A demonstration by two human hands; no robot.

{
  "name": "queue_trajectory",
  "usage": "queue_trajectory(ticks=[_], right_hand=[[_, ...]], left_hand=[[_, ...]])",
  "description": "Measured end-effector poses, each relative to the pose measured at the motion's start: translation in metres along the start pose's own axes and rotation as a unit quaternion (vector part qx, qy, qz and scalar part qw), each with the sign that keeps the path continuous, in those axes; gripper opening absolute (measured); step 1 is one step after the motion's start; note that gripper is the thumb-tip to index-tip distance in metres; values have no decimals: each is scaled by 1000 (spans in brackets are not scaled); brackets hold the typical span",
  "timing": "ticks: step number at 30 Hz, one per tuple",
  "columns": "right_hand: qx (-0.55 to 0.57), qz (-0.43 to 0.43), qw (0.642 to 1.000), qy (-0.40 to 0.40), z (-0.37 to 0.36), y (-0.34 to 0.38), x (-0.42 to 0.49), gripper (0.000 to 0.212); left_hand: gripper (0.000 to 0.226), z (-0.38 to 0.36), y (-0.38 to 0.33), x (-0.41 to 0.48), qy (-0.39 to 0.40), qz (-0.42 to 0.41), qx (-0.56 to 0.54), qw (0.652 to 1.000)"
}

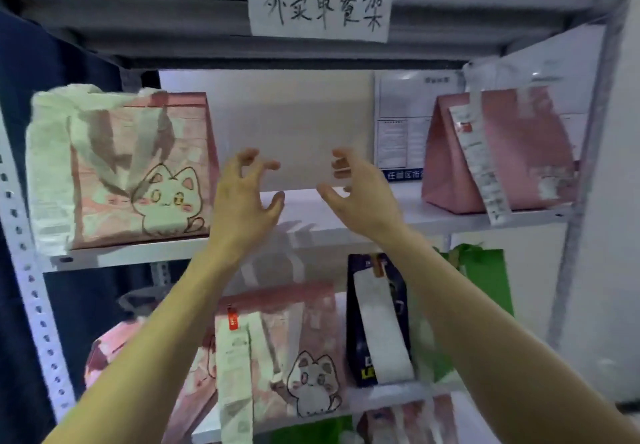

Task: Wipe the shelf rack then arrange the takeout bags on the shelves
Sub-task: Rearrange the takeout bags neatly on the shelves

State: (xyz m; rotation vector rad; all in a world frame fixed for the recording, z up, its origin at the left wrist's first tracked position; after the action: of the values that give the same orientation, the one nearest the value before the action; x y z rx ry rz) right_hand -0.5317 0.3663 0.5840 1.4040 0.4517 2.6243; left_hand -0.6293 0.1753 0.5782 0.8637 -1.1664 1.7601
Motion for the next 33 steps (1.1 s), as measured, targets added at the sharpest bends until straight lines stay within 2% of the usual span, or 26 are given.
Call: queue_trajectory(ticks=[8, 13, 17, 20, 24, 28, 33], right_hand=[[-91, -61, 988, -113, 137, -152, -19, 44], [-115, -96, 983, -105, 185, -240, -27, 47], [-122, -105, 980, -119, 202, -296, -31, 49], [-115, -110, 976, -149, 206, -324, -32, 67], [-83, -181, 974, -108, 188, -356, -29, 98], [-40, -169, 982, -78, 152, -344, -18, 105], [-11, -128, 992, -16, 83, -282, 10, 110]], left_hand=[[34, -188, -104, 19, 120, -19, -129, 984], [23, -275, -151, 30, 156, 53, -240, 957], [35, -318, -160, 35, 143, 104, -257, 950], [41, -324, -151, 35, 107, 133, -240, 956], [43, -310, -145, 38, 72, 123, -210, 967], [51, -273, -123, 35, 41, 133, -185, 973], [60, -187, -68, 22, -15, 168, -145, 975]])
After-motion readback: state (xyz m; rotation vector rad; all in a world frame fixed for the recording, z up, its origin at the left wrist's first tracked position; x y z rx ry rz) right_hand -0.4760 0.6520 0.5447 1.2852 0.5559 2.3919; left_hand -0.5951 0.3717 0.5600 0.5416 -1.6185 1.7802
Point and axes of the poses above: each hand's wrist, its own x-axis towards the middle knuckle, its own z-axis out of the back of the hand, y = z × x, the point moved 7 cm from there along x, towards the middle knuckle, and after that the axes turned 13 degrees about -x, right-handed, at the moved point
